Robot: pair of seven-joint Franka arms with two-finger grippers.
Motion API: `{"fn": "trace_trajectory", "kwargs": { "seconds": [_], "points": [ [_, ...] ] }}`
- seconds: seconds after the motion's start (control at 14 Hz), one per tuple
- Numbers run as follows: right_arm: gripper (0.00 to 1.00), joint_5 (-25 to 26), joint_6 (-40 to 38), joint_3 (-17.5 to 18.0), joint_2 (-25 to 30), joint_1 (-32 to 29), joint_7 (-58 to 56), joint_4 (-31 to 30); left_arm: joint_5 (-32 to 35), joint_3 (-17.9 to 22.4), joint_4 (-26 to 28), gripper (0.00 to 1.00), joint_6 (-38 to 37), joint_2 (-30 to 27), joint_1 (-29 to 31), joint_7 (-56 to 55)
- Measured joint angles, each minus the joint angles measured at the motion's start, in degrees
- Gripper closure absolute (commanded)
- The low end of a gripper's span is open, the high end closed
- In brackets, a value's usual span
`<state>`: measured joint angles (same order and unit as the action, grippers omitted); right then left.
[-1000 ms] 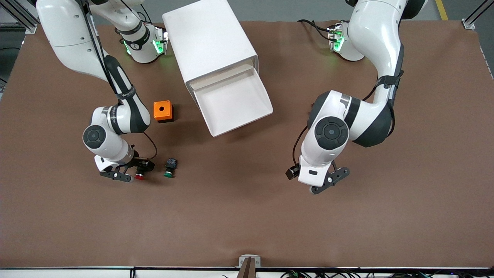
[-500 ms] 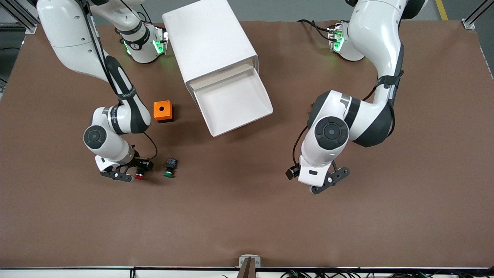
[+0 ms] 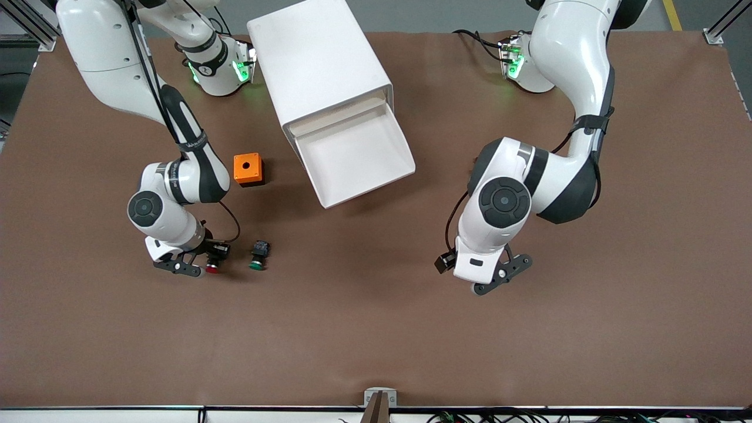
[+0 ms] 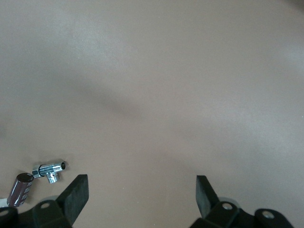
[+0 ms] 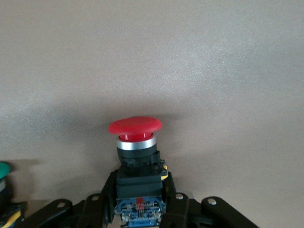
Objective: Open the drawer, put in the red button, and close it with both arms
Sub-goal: 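Lift the red button and carry it into the open drawer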
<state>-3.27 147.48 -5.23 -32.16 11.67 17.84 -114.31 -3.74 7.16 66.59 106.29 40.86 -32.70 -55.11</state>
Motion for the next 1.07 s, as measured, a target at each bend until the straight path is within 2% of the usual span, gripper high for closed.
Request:
{"fn": "trace_trajectory", "kwargs": {
  "seconds": [0.36,0.57,1.07],
  "points": [
    [0.99,0.0,-1.2,0.04,0.05,0.01,0.82,0.72,0.0,0.0,0.01,0.01,0.0,0.0,0.0,0.0],
    [0.99,0.0,-7.68,0.2,1.84,1.03,4.47,3.25,0.0,-0.01,0.02,0.01,0.0,0.0,-0.01,0.0],
    [1.0,-0.01,-23.52,0.35,11.47,8.11,19.81,7.86,0.0,-0.02,0.05,0.01,0.0,-0.02,-0.01,0.0]
  ]
}}
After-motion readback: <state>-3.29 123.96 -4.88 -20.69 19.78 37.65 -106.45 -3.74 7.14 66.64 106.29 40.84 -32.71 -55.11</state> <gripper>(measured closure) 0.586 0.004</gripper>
